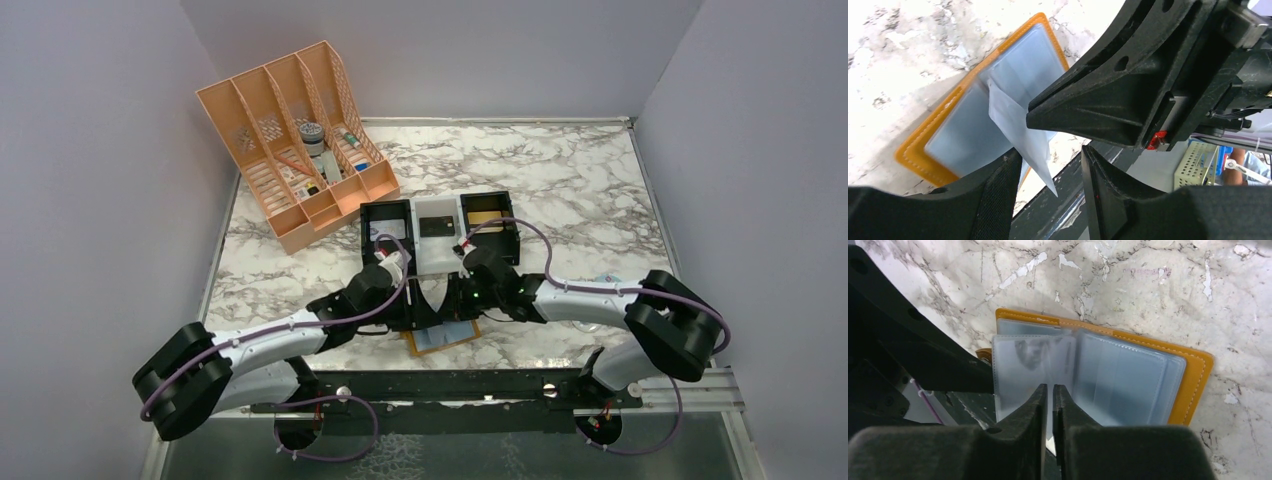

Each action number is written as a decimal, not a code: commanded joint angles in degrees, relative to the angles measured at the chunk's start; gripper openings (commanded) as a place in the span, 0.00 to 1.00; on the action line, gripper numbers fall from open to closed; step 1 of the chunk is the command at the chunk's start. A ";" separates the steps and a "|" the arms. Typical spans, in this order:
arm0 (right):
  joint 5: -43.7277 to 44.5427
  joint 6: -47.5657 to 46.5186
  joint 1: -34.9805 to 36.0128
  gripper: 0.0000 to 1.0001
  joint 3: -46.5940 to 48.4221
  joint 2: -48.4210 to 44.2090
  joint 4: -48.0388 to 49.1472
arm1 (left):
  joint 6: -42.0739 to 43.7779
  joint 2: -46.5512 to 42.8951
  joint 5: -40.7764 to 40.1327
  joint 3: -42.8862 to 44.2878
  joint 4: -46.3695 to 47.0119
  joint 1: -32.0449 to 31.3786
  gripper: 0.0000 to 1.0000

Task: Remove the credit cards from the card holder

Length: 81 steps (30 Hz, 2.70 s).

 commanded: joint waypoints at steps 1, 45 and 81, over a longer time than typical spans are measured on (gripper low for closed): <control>3.52 -0.17 -0.67 0.19 0.08 -3.71 -1.60 | -0.66 2.35 -1.66 1.58 6.22 -1.28 0.49; -8.19 -7.43 -8.94 0.19 -4.46 -3.12 -2.55 | -4.74 12.15 -10.92 4.20 4.39 -5.91 0.47; -2.40 -5.19 -8.98 0.14 -7.36 -0.15 -3.99 | -16.03 17.24 -14.32 -2.50 22.04 -6.72 0.09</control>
